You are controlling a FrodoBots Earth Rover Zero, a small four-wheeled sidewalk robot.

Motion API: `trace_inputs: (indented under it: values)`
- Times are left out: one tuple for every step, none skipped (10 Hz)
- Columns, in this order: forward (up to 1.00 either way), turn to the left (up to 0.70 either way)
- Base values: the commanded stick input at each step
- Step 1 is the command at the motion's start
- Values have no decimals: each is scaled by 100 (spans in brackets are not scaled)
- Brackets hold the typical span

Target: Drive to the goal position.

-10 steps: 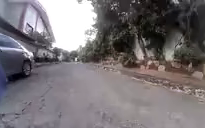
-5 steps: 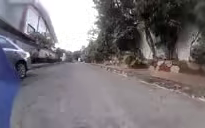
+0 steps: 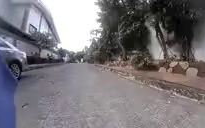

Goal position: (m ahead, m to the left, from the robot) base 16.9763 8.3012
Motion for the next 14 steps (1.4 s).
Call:
trace_inputs:
  values:
    - [100, 0]
    - [100, 0]
    - [100, 0]
    - [100, 0]
    - [100, 0]
    - [100, 0]
    - [100, 0]
    - [100, 0]
    - [100, 3]
    - [100, 11]
    - [100, 28]
    - [100, 40]
    - [100, 40]
    - [100, 24]
